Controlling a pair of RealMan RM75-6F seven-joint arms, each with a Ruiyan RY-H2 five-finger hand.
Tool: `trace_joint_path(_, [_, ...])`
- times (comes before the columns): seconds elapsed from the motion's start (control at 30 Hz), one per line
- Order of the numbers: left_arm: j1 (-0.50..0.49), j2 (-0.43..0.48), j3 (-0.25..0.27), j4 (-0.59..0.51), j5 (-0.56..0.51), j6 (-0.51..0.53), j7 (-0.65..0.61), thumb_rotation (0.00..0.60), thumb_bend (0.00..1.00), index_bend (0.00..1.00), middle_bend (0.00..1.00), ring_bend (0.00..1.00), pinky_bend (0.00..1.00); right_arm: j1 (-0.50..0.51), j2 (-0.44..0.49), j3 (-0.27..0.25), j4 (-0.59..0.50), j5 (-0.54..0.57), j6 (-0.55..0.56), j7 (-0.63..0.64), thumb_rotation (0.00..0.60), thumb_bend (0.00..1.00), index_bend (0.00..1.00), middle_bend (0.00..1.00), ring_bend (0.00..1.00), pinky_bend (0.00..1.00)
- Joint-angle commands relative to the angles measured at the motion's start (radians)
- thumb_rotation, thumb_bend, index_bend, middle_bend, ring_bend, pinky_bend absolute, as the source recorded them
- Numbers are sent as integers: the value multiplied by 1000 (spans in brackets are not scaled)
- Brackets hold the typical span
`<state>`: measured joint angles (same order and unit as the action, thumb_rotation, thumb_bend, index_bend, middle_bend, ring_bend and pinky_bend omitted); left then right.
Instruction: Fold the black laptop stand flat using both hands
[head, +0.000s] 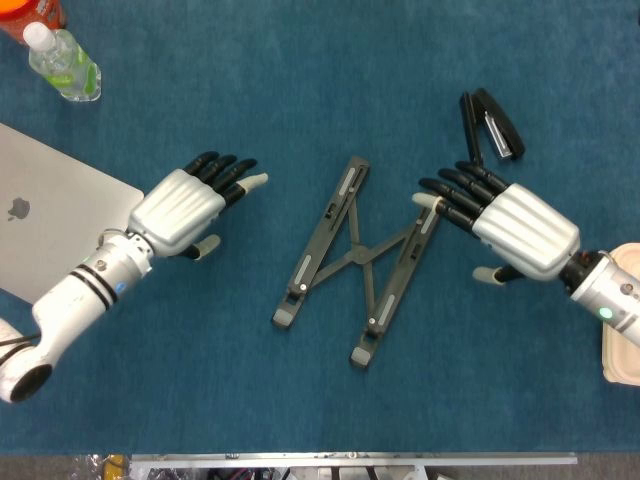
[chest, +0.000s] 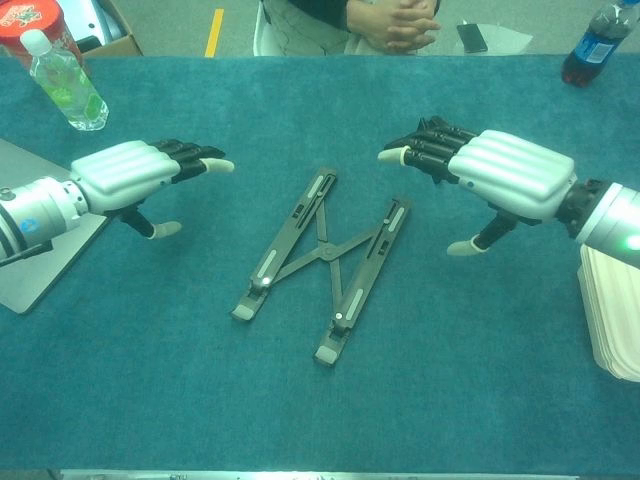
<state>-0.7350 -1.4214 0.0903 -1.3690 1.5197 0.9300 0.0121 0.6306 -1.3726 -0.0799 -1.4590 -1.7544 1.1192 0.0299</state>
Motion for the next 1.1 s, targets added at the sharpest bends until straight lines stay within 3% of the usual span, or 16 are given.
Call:
trace_joint_path(0.03, [-8,-12,-16,10,-10,-15,10,600,333,0,0,0,64,1,-34,14,42,17,-17,-33,600,45,0,34,0,74])
trace_joint_path(0.67, [11,60,-41,-20,-45,-35,0,600,333,0,0,0,64,53,-263,47,327,39,-85,-102,600,36,0,5,0,68])
trace_joint_path(1.1, [30,107,-38,-39,-35,-32,-20,600,333,0,0,0,64,101,-420,81,482,32,-65,-149,600,35,0,4,0,69])
